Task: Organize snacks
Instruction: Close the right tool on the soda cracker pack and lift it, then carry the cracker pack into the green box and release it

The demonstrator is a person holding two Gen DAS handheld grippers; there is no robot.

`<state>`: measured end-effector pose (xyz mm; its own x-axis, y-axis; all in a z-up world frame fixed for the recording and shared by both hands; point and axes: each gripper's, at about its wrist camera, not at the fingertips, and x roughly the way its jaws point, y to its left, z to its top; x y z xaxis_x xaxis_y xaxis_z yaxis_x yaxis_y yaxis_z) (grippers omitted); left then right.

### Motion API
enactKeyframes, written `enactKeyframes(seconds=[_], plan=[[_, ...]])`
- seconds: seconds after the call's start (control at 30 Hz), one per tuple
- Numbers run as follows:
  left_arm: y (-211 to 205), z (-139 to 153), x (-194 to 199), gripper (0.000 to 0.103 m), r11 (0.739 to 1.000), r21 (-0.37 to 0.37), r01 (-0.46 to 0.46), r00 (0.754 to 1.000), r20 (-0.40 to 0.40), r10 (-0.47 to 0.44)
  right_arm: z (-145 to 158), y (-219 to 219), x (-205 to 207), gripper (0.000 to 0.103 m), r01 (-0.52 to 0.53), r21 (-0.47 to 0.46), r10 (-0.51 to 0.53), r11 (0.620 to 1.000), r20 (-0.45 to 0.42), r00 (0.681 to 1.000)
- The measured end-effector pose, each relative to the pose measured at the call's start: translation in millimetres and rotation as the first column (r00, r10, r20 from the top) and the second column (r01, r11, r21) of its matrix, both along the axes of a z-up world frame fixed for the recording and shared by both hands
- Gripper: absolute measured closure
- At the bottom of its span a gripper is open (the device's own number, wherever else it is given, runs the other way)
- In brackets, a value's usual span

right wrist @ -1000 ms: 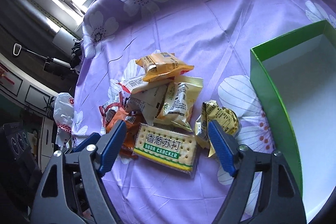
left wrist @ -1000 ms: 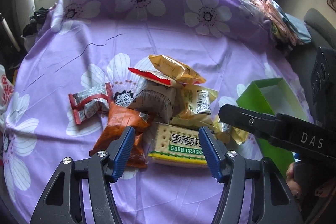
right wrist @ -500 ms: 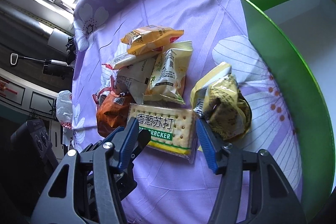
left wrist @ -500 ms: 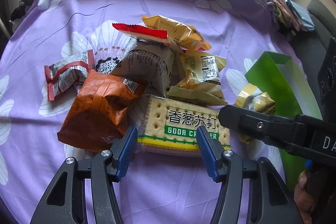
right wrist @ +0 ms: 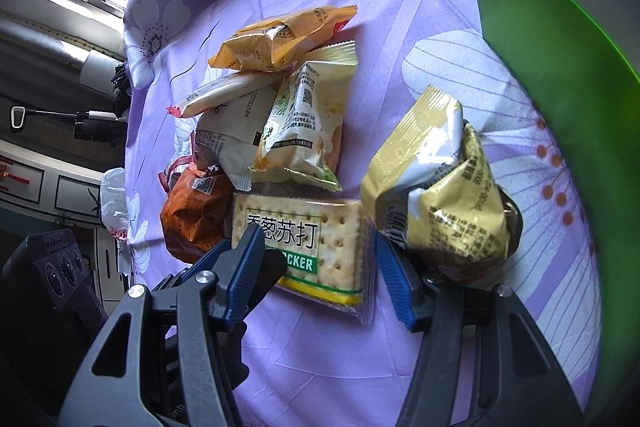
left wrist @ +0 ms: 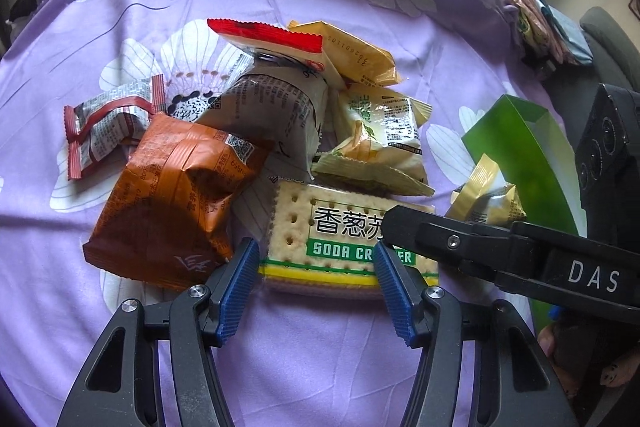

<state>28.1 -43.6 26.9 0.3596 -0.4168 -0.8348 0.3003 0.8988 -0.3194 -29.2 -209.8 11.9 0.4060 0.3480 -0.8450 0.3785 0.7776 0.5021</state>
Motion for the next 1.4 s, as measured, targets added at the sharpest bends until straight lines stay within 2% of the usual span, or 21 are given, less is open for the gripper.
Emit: enactKeyframes(seconds=[0.1, 0.3, 0.5, 0.9, 1.03, 1.27, 1.4], plan=[[-1, 1, -3, 0.043, 1.000, -0.010, -0.002, 1.000, 0.007, 0.002, -1, 3, 1, 0.043, -0.007, 0.003, 0.007, 1.000, 0.004, 1.000], [-2, 7, -9, 0.043, 1.000, -0.015, -0.022, 1.000, 0.016, 0.022, 9, 11, -2, 0.045, -0.028, -0.067, 0.030, 0.997, 0.029, 0.999], [-5, 27, -20, 0.043, 0.999, -0.044, -0.013, 0.997, 0.076, 0.017, 30, 18, -7, 0.045, -0.031, -0.124, 0.042, 0.992, 0.087, 0.995], [-22, 68, -42, 0.044, 0.999, -0.009, -0.030, 0.975, 0.221, 0.032, 71, 23, -20, 0.045, -0.027, -0.195, 0.067, 0.980, 0.202, 0.977], [-35, 85, -49, 0.044, 1.000, -0.002, -0.011, 0.963, 0.271, 0.011, 88, 11, -30, 0.045, 0.006, -0.198, 0.045, 0.980, 0.251, 0.967], [-85, 103, -56, 0.044, 0.997, 0.021, 0.074, 0.937, 0.341, -0.077, 110, -26, -52, 0.045, 0.117, -0.228, -0.042, 0.967, 0.312, 0.949], [-117, 108, -56, 0.044, 0.991, 0.019, 0.136, 0.927, 0.351, -0.134, 117, -54, -66, 0.045, 0.193, -0.233, -0.109, 0.953, 0.332, 0.937]])
